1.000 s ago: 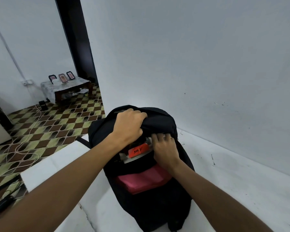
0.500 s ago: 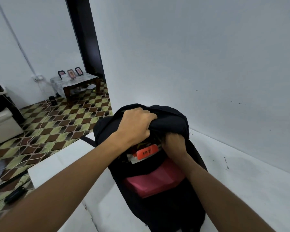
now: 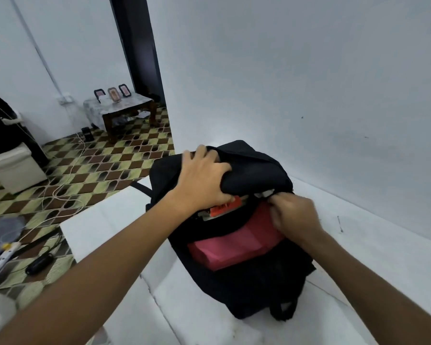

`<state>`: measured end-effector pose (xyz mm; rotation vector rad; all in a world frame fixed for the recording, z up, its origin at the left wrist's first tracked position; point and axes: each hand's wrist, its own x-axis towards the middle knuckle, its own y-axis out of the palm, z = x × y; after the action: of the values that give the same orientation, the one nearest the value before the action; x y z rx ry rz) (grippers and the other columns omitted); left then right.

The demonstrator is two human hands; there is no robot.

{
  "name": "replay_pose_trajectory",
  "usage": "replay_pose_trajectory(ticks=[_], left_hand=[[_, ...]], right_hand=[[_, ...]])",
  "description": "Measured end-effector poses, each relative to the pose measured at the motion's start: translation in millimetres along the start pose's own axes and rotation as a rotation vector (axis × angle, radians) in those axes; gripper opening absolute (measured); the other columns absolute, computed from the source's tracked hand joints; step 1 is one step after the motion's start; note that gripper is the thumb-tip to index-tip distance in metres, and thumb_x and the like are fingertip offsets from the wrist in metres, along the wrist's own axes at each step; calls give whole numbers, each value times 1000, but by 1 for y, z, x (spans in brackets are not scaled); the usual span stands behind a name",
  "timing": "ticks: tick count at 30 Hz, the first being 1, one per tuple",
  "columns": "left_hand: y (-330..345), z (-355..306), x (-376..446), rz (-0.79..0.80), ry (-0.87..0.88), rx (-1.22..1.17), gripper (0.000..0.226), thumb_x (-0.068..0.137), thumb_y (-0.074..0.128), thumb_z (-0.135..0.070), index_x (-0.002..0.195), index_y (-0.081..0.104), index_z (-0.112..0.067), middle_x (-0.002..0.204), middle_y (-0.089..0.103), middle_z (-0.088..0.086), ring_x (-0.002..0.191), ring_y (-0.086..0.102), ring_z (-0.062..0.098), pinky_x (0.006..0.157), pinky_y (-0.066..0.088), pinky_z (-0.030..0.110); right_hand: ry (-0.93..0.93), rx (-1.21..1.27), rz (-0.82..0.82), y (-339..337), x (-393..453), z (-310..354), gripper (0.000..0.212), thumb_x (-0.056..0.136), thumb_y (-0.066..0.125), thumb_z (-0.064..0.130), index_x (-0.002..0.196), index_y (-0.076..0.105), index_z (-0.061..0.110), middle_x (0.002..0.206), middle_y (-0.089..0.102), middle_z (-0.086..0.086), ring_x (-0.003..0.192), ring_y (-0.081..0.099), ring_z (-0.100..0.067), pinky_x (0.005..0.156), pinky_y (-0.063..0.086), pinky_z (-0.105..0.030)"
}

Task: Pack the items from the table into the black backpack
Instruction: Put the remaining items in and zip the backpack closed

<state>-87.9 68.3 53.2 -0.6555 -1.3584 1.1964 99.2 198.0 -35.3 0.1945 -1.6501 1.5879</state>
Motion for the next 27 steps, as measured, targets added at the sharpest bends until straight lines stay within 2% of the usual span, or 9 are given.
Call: replay_pose_trajectory(ticks=[2, 4, 6, 11, 15, 18, 20, 24, 27], left_hand=[[1, 8, -15, 50, -88, 66, 84, 56, 45, -89, 116, 64, -34, 135, 44, 7, 123, 35, 32, 95, 27, 49], [2, 20, -28, 72, -258, -82, 92, 55, 38, -92, 124, 56, -35, 149, 30, 12, 134, 26, 37, 102, 26, 57], [2, 25, -42, 70, -421, -387, 84, 64, 51, -81, 132, 43, -33, 148, 33, 12, 133, 34, 36, 104, 34, 54], [-8, 0, -72, -328, -377, -867, 58, 69, 84, -25, 113, 45, -22, 105, 52, -18, 95, 51, -1, 83, 40, 15], [-8, -11, -98, -460, -245, -964, 63, 66, 84, -11, 99, 33, -29, 96, 46, -17, 89, 52, -7, 80, 44, 13], [-5, -3, -127, -324, -262, -1082, 74, 64, 86, -5, 101, 31, -37, 89, 64, -1, 85, 64, 9, 82, 48, 19], [-3, 12, -152, -179, -141, -986, 56, 65, 84, -13, 101, 49, -36, 80, 66, -4, 78, 65, 9, 76, 49, 19], [9, 32, -196, 271, 11, -695, 43, 63, 71, -24, 93, 61, -53, 106, 67, -21, 103, 59, -7, 93, 48, 23], [13, 32, -207, 444, 32, -664, 52, 65, 72, -26, 105, 56, -55, 127, 56, -20, 121, 44, -12, 104, 36, 14]], right_hand=[[313, 36, -76, -22, -26, -5, 19, 80, 52, 14, 92, 65, 8, 86, 67, -6, 81, 64, -27, 59, 48, -32], [667, 151, 128, -31, -39, -12, 36, 85, 62, 25, 115, 53, 8, 108, 59, -10, 99, 57, -29, 74, 46, -37], [894, 366, 368, -32, -50, -16, 56, 83, 68, 35, 125, 43, 7, 114, 55, -14, 100, 57, -30, 77, 47, -37], [1041, 705, 304, -30, -53, -1, 16, 79, 62, 3, 95, 58, 0, 96, 66, -22, 80, 65, -32, 70, 55, -43], [1106, 928, 397, -40, -59, 20, 19, 83, 62, -2, 100, 55, 1, 101, 64, -22, 88, 66, -34, 56, 58, -36], [1113, 1033, 467, -45, -72, 39, 22, 84, 61, -4, 103, 51, 2, 106, 62, -21, 91, 65, -35, 56, 59, -36], [1083, 1102, 508, -47, -81, 50, 26, 85, 60, -5, 108, 50, 2, 108, 62, -19, 90, 66, -36, 60, 59, -41], [948, 948, 623, -54, -88, 59, 17, 86, 63, 8, 101, 57, 6, 90, 69, -15, 67, 69, -28, 56, 57, -32], [1022, 867, 476, -55, -86, 47, 19, 86, 63, 16, 102, 56, 7, 85, 64, -13, 60, 61, -22, 51, 46, -27]])
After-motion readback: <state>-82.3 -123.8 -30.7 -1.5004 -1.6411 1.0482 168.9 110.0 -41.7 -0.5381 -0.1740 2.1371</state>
